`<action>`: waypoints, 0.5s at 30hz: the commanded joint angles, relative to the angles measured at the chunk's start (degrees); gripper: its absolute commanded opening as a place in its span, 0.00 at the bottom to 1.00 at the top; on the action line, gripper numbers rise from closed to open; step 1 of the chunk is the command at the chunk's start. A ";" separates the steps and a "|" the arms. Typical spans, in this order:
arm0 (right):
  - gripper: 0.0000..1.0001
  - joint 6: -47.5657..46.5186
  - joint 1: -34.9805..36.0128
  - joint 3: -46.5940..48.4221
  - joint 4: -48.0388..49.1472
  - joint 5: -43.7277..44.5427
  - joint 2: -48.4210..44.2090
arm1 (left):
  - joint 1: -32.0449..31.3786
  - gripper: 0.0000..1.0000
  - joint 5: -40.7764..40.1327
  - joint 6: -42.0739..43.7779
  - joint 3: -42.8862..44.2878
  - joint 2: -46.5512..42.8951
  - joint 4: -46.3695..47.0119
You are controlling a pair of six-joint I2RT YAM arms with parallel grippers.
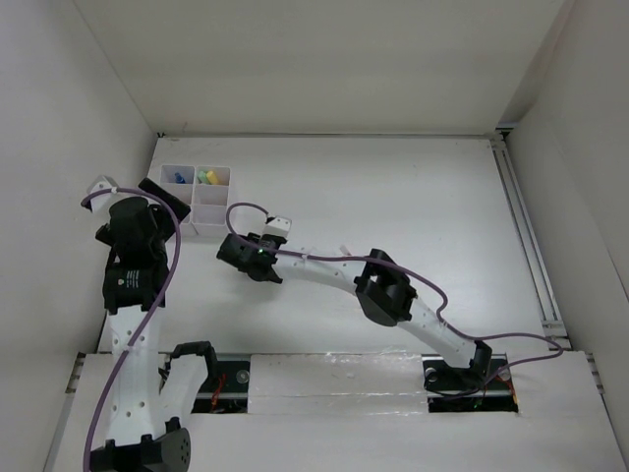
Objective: Sort the stationery into containers
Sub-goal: Pick up the scissors from the center of the board.
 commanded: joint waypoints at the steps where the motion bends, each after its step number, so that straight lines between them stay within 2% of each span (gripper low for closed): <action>1: 0.70 -0.18 0.50 1.66 -5.34 1.55 1.69 | 0.29 1.00 1.14 0.76 -0.47 -1.18 1.64; 6: 0.70 -1.49 0.50 3.50 -9.56 2.96 3.01 | 0.29 1.00 1.14 0.76 -0.47 -1.18 1.64; 15: 0.70 -6.76 -0.03 6.23 -9.57 1.91 6.79 | 0.29 1.00 1.67 0.76 -0.47 -1.18 1.64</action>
